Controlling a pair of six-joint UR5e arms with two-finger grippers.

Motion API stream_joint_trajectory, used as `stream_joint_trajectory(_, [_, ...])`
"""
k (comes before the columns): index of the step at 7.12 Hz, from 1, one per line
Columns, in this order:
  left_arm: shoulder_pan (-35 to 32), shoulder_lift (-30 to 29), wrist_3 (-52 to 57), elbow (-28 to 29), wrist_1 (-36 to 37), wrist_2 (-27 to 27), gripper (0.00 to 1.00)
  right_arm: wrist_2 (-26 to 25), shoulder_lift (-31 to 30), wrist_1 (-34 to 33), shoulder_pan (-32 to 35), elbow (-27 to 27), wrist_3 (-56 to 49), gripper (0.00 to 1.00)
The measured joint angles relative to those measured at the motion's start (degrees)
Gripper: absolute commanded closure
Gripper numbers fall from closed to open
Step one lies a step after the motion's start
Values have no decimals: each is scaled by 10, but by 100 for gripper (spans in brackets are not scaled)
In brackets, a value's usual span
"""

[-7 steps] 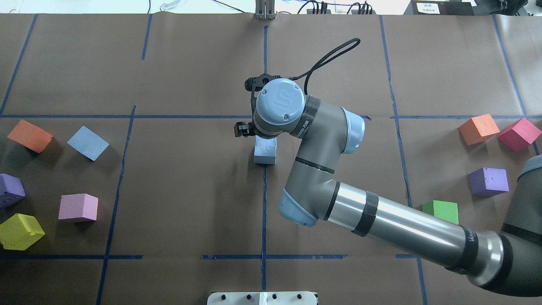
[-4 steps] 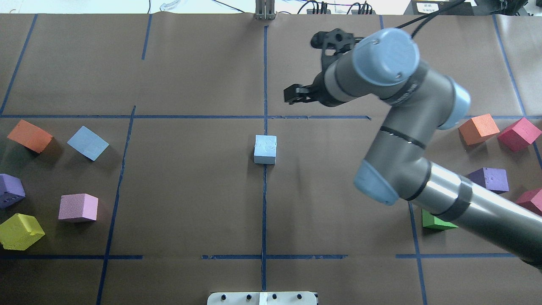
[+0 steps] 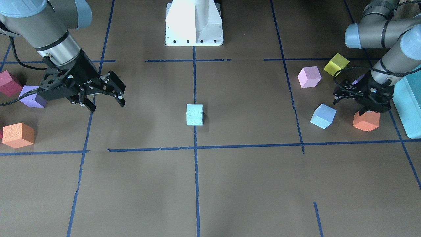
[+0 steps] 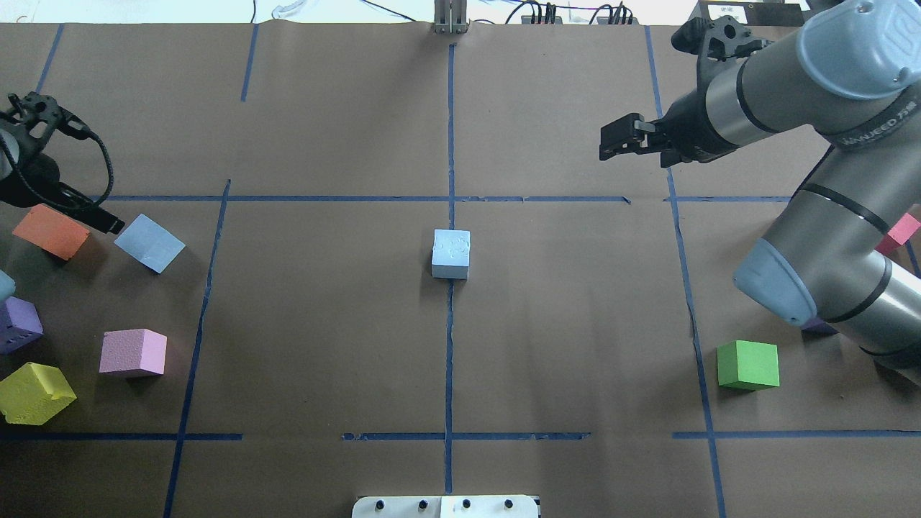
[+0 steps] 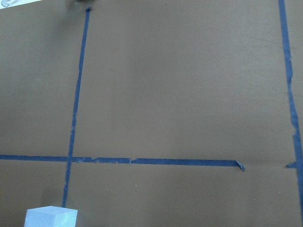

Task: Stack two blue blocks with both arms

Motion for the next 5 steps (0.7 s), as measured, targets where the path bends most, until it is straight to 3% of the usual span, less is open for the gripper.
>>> stream_joint_trajectory(5, [34, -35, -1, 56, -3, 3, 0, -1, -39, 0, 5, 10, -24, 0])
